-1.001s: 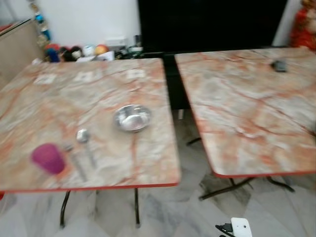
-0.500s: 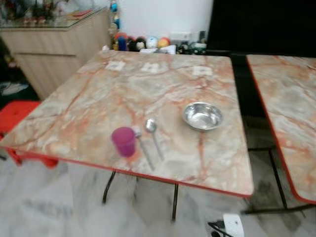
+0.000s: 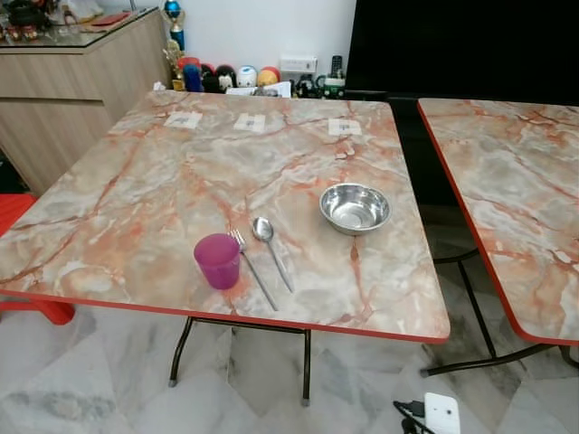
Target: Setting the table
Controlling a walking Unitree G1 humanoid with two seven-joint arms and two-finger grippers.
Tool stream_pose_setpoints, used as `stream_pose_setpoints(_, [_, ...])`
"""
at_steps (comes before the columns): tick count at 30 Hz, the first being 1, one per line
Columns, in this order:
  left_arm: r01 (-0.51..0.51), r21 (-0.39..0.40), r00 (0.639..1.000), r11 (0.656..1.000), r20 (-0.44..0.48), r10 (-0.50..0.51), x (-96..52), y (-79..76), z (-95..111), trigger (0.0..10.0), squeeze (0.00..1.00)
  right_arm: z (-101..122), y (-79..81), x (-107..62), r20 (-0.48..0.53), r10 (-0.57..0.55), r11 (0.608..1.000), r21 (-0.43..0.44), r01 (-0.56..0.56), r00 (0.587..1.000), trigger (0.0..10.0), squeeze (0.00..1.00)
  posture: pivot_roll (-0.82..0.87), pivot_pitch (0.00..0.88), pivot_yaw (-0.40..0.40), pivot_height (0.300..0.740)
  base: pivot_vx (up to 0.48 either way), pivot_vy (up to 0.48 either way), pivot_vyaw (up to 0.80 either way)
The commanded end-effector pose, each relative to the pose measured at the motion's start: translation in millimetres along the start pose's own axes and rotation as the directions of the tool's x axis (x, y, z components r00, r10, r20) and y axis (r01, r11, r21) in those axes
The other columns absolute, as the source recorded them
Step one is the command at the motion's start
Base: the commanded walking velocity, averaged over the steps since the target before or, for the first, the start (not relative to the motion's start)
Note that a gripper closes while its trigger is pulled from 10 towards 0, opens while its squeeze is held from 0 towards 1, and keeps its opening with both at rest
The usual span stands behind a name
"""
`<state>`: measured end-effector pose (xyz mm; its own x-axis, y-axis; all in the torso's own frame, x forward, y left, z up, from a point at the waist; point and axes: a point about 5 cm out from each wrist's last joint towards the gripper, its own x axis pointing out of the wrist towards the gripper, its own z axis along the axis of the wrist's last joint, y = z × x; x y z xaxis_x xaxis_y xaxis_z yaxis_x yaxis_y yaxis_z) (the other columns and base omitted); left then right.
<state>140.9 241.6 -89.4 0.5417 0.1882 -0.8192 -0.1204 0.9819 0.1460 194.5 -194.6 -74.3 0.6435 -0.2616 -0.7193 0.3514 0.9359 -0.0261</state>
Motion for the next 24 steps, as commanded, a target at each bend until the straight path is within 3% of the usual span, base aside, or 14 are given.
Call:
stream_pose_setpoints(1, [0.007, 0.005, 1.000, 1.000, -0.023, -0.007, -1.2, -3.0, -6.9, 10.0, 0.00, 1.0, -3.6, -1.0, 0.031, -0.051, 0.997, 0.067, 0.049, 0.998, 10.0, 0.00, 0.00, 0.068, -0.010, 0.740, 0.000, 0.000, 0.00])
stream_pose_setpoints(8, [0.008, 0.000, 1.000, 1.000, -0.023, -0.008, -1.4, -5.2, -7.8, 10.0, 0.00, 2.3, -7.3, -3.2, 0.077, -0.118, 0.974, 0.204, 0.101, 0.990, 10.0, 0.00, -0.01, 0.069, -0.024, 0.740, 0.000, 0.000, 0.00])
stream_pose_setpoints(23, [0.015, 0.000, 1.000, 1.000, -0.017, -0.015, -1.3, -8.1, -7.3, 10.0, 0.00, 11.5, -8.0, -4.3, 0.178, -0.105, 0.984, 0.162, 0.076, 0.979, 10.0, 0.00, -0.02, 0.065, -0.037, 0.740, 0.000, 0.000, 0.00])
stream_pose_setpoints(24, [0.015, 0.000, 1.000, 1.000, -0.017, -0.015, -1.2, -8.1, -7.2, 10.0, 0.00, 22.3, -10.9, -3.7, 0.235, -0.117, 0.985, 0.151, 0.082, 0.965, 10.0, 0.00, -0.02, 0.065, -0.037, 0.740, 0.000, 0.000, 0.00])
